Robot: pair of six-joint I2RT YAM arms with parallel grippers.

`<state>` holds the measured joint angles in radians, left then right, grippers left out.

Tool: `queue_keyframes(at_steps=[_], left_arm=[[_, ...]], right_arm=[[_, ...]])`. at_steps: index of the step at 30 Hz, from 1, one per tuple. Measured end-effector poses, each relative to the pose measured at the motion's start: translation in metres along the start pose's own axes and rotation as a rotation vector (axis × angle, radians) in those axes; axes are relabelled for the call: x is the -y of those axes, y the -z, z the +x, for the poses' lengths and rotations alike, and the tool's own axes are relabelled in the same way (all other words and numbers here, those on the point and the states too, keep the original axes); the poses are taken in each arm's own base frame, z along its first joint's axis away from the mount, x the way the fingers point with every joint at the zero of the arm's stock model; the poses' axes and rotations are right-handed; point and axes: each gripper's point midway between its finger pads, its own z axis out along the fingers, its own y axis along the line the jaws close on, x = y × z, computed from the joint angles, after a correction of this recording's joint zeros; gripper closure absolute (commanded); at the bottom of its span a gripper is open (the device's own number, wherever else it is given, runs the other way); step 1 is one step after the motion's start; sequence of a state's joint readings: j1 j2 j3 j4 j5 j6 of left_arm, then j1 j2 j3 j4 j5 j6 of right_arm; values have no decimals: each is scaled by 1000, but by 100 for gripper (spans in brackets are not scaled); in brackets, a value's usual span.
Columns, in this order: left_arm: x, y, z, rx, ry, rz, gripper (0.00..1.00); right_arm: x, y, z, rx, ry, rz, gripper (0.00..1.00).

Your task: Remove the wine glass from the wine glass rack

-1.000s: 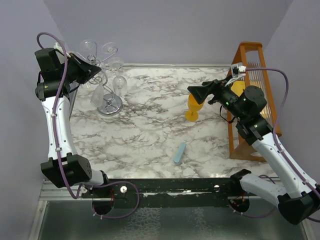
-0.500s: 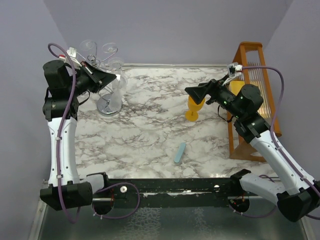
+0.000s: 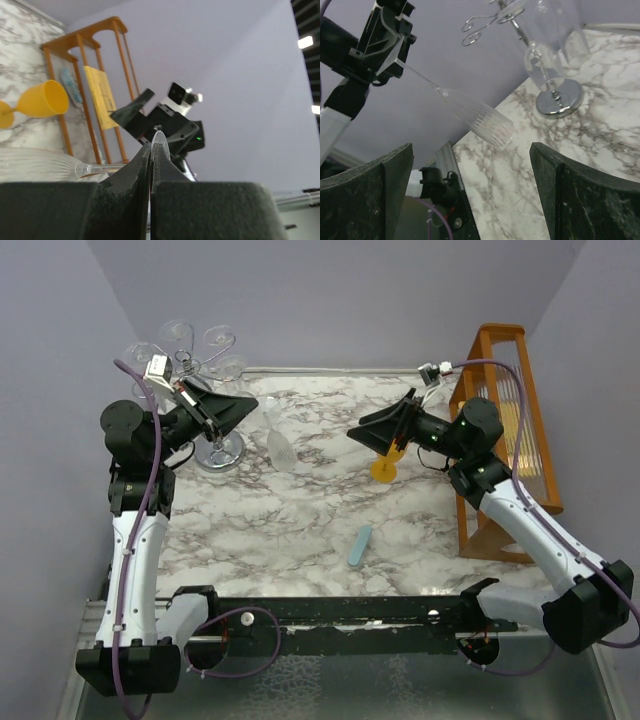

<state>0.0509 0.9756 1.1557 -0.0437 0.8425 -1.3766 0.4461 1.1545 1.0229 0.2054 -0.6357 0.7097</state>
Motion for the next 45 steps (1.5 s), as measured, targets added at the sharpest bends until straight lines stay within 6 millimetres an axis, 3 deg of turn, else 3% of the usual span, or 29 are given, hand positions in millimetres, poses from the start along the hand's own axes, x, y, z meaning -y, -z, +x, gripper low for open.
queue_keyframes(at_steps=[11,17,23,30,45], left_arm=[[69,9,13,-58,154,356,100],[66,14,15,-62,197,456,100],[76,21,15,-47,176,533,100],[86,27,14,-29,149,586,100],[94,31,10,1,150,628,100]], right_arm=[[-21,-17,18,-78,-190,-229,4],[-39,-20,16,-70,-203,-327,15],[-44,-21,16,-59,-213,-373,12],[-37,-20,21,-54,-227,-338,12],[-61,-16,5,2,-264,-471,44]])
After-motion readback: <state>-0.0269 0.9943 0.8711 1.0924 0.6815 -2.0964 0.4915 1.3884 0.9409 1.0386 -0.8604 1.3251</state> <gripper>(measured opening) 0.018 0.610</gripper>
